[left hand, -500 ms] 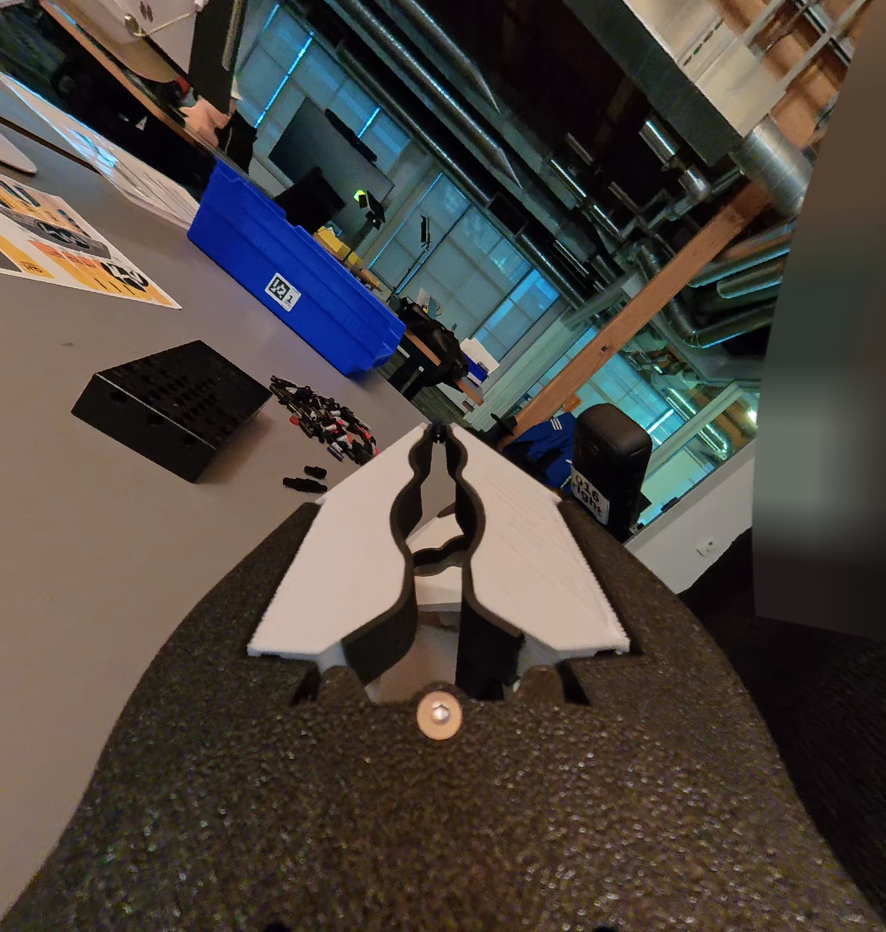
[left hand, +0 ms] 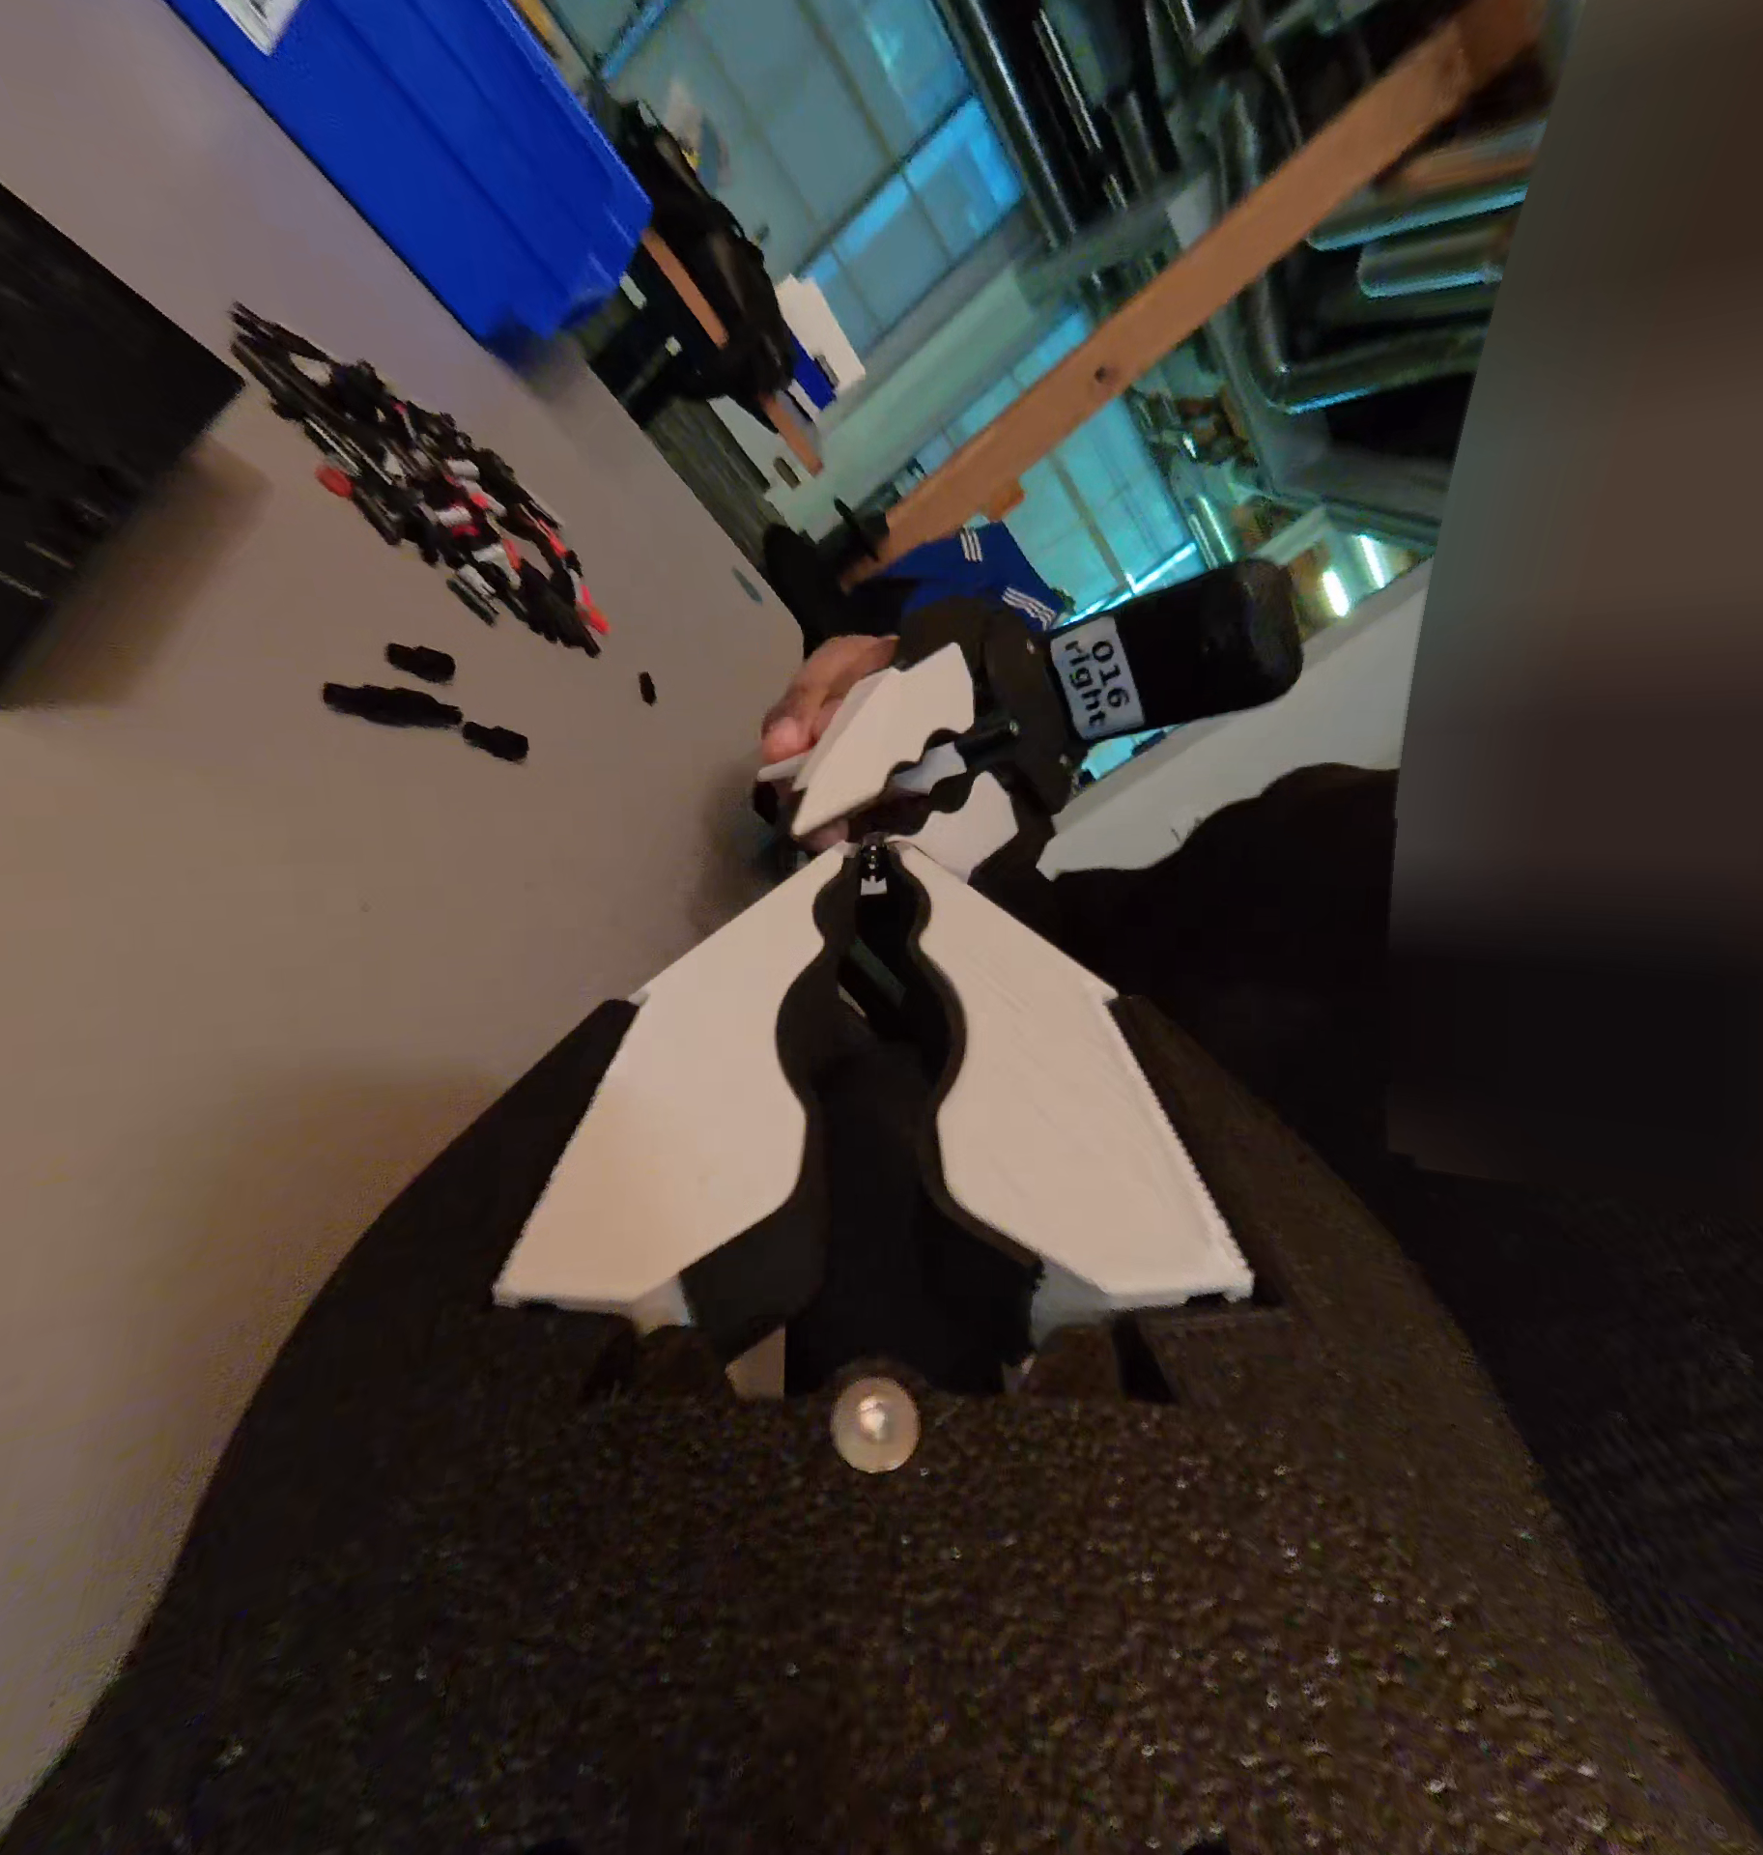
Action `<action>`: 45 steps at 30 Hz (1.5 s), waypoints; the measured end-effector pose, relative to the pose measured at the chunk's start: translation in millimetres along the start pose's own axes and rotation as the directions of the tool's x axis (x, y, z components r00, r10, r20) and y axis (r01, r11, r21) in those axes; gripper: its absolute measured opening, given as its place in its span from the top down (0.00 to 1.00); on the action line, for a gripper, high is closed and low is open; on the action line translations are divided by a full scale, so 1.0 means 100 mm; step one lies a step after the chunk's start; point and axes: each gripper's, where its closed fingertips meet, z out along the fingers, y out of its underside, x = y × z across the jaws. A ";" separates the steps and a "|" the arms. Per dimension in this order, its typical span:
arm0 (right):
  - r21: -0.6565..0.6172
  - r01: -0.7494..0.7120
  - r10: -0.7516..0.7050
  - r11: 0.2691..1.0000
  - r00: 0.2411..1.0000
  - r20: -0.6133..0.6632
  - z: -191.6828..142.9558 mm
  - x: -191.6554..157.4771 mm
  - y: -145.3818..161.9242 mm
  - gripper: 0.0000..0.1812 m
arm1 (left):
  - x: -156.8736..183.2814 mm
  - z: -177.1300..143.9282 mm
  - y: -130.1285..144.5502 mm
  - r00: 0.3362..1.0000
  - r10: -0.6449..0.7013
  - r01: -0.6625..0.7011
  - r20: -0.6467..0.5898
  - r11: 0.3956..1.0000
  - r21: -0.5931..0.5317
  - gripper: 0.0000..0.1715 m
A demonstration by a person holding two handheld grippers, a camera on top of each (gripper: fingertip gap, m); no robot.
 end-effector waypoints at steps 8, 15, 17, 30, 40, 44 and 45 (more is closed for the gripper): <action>0.207 0.043 -0.050 0.977 0.998 0.027 -0.17 -0.07 -0.17 0.96 | 0.03 0.10 0.14 1.000 -0.003 0.002 -0.019 0.996 -0.088 0.98; 0.210 0.007 -0.024 0.978 0.997 0.077 -0.17 -0.08 -0.18 0.96 | 0.05 0.10 0.15 1.000 0.001 -0.003 -0.025 0.997 -0.079 0.98; 0.201 0.012 -0.028 0.979 0.997 0.077 -0.15 -0.08 -0.17 0.96 | 0.06 0.09 0.14 0.999 0.002 -0.004 -0.032 0.997 -0.075 0.98; 0.147 0.086 -0.092 0.985 0.995 0.036 -0.07 -0.11 -0.11 0.96 | -0.02 0.13 0.18 1.000 0.006 -0.003 0.025 0.995 -0.096 0.98; 0.133 0.075 -0.081 0.988 0.996 0.037 -0.05 -0.10 -0.10 0.96 | -0.04 0.13 0.17 0.998 0.025 -0.020 0.053 0.996 -0.085 0.99; 0.123 0.054 -0.061 0.991 0.997 0.055 -0.04 -0.09 -0.08 0.96 | -0.05 0.13 0.17 0.997 0.030 -0.024 0.066 0.996 -0.084 0.99; 0.119 0.049 -0.056 0.992 0.997 0.058 -0.04 -0.09 -0.08 0.96 | -0.06 0.13 0.16 0.997 0.032 -0.026 0.071 0.996 -0.082 0.99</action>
